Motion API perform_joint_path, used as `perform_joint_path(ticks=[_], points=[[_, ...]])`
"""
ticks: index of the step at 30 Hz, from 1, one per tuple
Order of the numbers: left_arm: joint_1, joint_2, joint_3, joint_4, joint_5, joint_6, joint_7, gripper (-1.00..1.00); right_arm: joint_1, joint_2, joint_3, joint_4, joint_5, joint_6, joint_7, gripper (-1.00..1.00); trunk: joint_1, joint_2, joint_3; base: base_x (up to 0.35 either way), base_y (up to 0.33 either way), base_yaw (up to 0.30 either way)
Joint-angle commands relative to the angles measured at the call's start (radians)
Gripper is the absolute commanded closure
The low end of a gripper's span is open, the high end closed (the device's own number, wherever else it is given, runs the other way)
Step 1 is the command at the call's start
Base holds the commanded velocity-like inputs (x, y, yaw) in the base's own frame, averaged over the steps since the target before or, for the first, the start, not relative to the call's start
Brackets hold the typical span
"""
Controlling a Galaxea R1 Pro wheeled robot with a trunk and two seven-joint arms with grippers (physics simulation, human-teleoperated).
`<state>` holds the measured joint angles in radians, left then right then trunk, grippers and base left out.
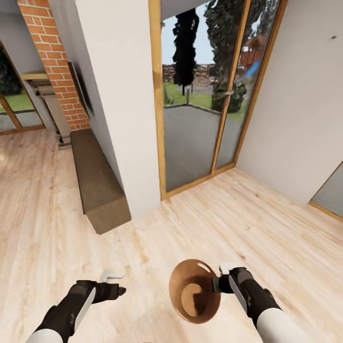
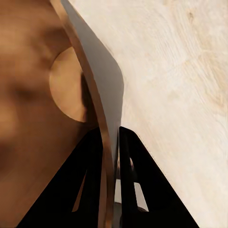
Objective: Put the three can of soda from the living room inside the tash can in the kitchen.
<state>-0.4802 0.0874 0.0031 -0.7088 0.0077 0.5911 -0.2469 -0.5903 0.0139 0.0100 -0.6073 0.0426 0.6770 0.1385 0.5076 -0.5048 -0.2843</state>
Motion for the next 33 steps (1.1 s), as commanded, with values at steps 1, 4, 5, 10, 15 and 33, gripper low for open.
perform_joint_path(ticks=[1, 4, 5, 10, 15, 33], points=[[0.000, 0.000, 0.000, 0.000, 0.000, 0.000, 0.000, -1.00, 0.000, 0.001, -0.001, 0.000, -0.016, 0.001, 0.004, 1.00, 0.000, 0.000, 0.000, 0.000, 0.350, 0.288], [0.000, 0.000, 0.000, 0.000, 0.000, 0.000, 0.000, -1.00, 0.000, 0.003, -0.001, 0.000, -0.014, 0.001, 0.004, 1.00, 0.000, 0.000, 0.000, 0.000, 0.350, 0.288], [0.000, 0.000, 0.000, 0.000, 0.000, 0.000, 0.000, -1.00, 0.000, 0.005, -0.001, 0.000, -0.013, 0.001, 0.004, 1.00, 0.000, 0.000, 0.000, 0.000, 0.350, 0.288], [0.000, 0.000, 0.000, 0.000, -0.001, -0.010, -0.001, -1.00, 0.000, 0.007, -0.001, 0.000, -0.012, 0.001, 0.004, 1.00, 0.000, 0.000, 0.000, 0.000, 0.350, 0.288], [0.000, 0.001, 0.000, 0.000, -0.003, -0.021, -0.001, -1.00, 0.000, 0.007, -0.001, 0.000, -0.012, 0.001, 0.004, 1.00, 0.000, 0.000, 0.000, 0.000, 0.350, 0.288], [0.000, 0.002, 0.000, 0.000, 0.000, -0.027, -0.002, -1.00, 0.000, 0.012, -0.001, 0.005, -0.009, 0.001, 0.003, 1.00, 0.000, 0.000, 0.000, 0.043, 0.350, 0.288]])
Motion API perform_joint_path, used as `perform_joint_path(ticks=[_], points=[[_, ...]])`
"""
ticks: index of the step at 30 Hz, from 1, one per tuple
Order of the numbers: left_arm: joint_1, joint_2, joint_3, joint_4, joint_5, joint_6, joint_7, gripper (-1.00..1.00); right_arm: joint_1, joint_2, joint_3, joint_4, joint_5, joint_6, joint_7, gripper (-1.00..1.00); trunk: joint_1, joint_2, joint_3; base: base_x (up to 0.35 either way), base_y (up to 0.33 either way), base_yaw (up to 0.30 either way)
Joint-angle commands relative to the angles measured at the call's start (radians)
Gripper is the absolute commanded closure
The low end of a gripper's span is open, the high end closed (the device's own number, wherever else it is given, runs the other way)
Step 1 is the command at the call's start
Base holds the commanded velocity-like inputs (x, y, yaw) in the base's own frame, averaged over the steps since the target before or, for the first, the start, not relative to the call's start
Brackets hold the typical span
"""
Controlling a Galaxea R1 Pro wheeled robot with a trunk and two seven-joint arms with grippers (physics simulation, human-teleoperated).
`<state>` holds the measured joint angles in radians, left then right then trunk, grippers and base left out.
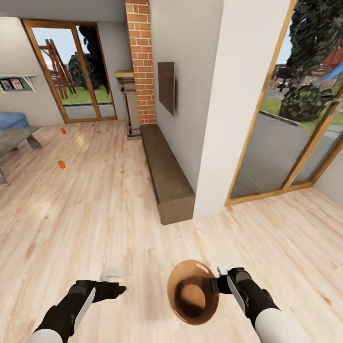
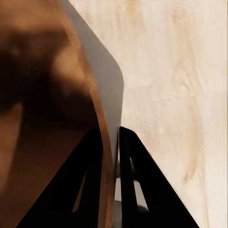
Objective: Put the three can of soda from the living room inside the tash can in the kitchen.
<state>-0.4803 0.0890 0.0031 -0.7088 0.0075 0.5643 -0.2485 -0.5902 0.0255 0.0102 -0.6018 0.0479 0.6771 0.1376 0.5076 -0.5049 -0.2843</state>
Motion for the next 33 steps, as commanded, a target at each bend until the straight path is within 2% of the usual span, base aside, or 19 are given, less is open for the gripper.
perform_joint_path(ticks=[1, 7, 13, 21, 33], points=[[0.000, 0.000, 0.000, 0.000, 0.000, -0.001, 0.000, -1.00, 0.000, 0.001, -0.001, 0.004, -0.013, 0.000, 0.004, 1.00, 0.000, 0.000, 0.000, 0.115, 0.350, 0.287], [0.000, 0.000, 0.000, 0.000, 0.000, -0.001, 0.000, -1.00, 0.000, 0.000, -0.002, 0.012, -0.011, 0.000, 0.005, 1.00, 0.000, 0.000, 0.000, 0.128, 0.350, 0.251], [0.000, 0.000, 0.000, 0.000, 0.000, -0.002, 0.000, -1.00, 0.000, -0.001, -0.002, 0.013, -0.015, 0.000, 0.005, 1.00, 0.000, 0.000, 0.000, 0.198, 0.301, 0.068], [0.000, 0.001, -0.002, 0.000, 0.000, -0.004, 0.000, -1.00, 0.000, 0.000, -0.002, 0.013, -0.015, 0.000, 0.005, 1.00, 0.000, 0.000, 0.000, 0.326, 0.058, 0.032], [0.000, 0.001, -0.002, 0.000, 0.000, -0.004, 0.000, -1.00, 0.000, 0.002, 0.000, 0.013, -0.014, 0.000, 0.005, 1.00, 0.000, 0.000, 0.000, 0.345, 0.060, 0.238]])
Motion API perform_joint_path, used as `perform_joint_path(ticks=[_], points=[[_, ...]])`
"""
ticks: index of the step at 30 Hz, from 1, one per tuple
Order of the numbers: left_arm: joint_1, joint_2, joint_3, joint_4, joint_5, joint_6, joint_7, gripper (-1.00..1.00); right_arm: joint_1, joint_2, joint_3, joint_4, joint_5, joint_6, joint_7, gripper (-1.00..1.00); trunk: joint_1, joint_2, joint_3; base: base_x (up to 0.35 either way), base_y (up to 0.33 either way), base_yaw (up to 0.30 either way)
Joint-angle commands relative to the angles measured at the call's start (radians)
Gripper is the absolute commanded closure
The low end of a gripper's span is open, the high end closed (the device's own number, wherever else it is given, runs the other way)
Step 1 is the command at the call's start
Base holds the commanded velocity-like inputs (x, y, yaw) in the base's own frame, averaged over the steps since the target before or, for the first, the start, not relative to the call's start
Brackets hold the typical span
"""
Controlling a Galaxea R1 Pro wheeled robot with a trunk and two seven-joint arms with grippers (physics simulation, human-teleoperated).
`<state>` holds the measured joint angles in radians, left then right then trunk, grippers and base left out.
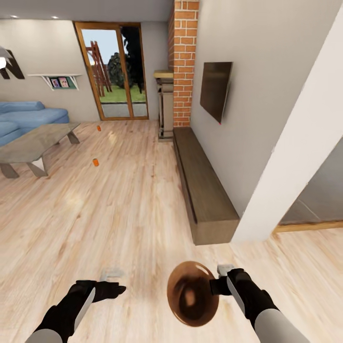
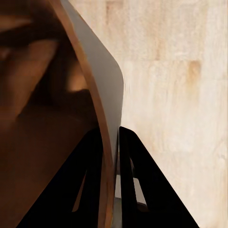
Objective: Put the three can of soda from the living room inside the tash can in the kitchen.
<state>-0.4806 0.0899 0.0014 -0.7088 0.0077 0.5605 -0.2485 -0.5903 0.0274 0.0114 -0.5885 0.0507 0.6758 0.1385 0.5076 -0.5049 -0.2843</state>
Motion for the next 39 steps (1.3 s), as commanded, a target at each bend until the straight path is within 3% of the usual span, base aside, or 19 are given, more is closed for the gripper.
perform_joint_path(ticks=[1, 18, 39], points=[[0.000, 0.000, 0.000, 0.000, 0.000, 0.000, 0.000, -1.00, 0.000, 0.000, -0.001, 0.000, -0.017, 0.001, 0.004, 1.00, 0.000, 0.000, 0.000, 0.340, 0.157, 0.272], [0.000, 0.001, 0.000, 0.000, 0.000, 0.000, 0.000, -1.00, 0.000, 0.000, -0.001, 0.000, -0.017, 0.001, 0.005, 1.00, 0.000, 0.000, 0.000, 0.292, 0.236, 0.257], [0.000, 0.001, 0.000, 0.001, -0.006, -0.031, -0.001, -1.00, 0.000, -0.002, -0.002, 0.001, -0.020, 0.001, 0.006, 1.00, 0.000, 0.000, 0.000, 0.266, 0.267, 0.013]])
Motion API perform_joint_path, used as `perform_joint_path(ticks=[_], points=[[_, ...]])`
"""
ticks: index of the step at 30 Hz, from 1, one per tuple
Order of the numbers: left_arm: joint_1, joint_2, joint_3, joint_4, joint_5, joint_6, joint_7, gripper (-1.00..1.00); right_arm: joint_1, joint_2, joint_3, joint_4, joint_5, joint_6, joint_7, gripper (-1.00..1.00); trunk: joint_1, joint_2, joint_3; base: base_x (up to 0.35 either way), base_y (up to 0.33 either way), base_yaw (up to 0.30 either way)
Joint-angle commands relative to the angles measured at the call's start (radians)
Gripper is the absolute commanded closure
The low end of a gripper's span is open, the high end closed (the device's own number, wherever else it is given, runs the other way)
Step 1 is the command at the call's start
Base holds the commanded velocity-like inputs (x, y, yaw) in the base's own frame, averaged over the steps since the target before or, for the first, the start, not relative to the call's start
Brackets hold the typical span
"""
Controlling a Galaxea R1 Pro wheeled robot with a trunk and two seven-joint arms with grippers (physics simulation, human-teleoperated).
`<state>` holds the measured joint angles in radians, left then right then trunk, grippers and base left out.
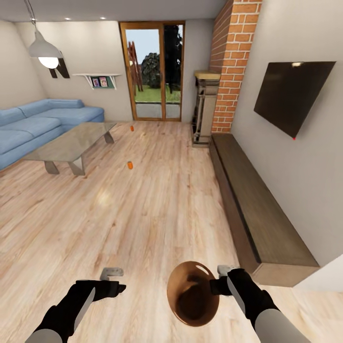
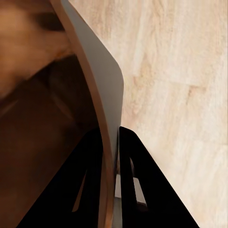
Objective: Put the three can of soda from the living room inside the tash can in the kitchen.
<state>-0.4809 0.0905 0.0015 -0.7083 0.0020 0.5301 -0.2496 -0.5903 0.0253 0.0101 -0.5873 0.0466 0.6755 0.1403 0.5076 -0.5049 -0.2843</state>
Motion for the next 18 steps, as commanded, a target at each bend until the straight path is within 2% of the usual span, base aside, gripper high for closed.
perform_joint_path(ticks=[1, 7, 14, 16, 17, 18], points=[[0.000, 0.000, 0.000, 0.000, 0.000, -0.001, 0.000, -1.00, 0.000, 0.000, -0.001, 0.000, -0.015, 0.001, 0.004, 1.00, 0.000, 0.000, 0.000, 0.267, 0.267, 0.000], [0.000, 0.000, 0.000, 0.001, 0.000, -0.002, 0.000, -1.00, 0.000, -0.001, -0.002, 0.000, -0.014, 0.000, 0.005, 1.00, 0.000, 0.000, 0.000, 0.267, 0.267, 0.000], [0.001, 0.000, 0.000, 0.001, -0.002, -0.002, -0.004, -1.00, 0.000, 0.002, 0.002, 0.023, -0.014, -0.099, 0.003, 1.00, 0.000, 0.000, 0.000, 0.267, 0.267, 0.000], [0.001, 0.000, 0.000, 0.000, -0.001, -0.002, -0.004, -1.00, 0.000, 0.027, 0.010, 0.029, -0.011, -0.114, 0.001, 1.00, 0.000, 0.000, 0.000, 0.267, 0.266, 0.000], [0.000, 0.000, 0.000, 0.000, 0.000, -0.002, -0.005, -1.00, 0.000, 0.053, 0.018, 0.031, -0.008, -0.112, -0.007, 1.00, 0.000, 0.000, 0.000, 0.267, 0.267, 0.000], [0.001, 0.000, 0.000, 0.000, 0.000, -0.002, -0.005, -1.00, 0.000, 0.065, 0.024, 0.031, -0.006, -0.106, -0.015, 1.00, 0.000, 0.000, 0.000, 0.267, 0.267, 0.000]])
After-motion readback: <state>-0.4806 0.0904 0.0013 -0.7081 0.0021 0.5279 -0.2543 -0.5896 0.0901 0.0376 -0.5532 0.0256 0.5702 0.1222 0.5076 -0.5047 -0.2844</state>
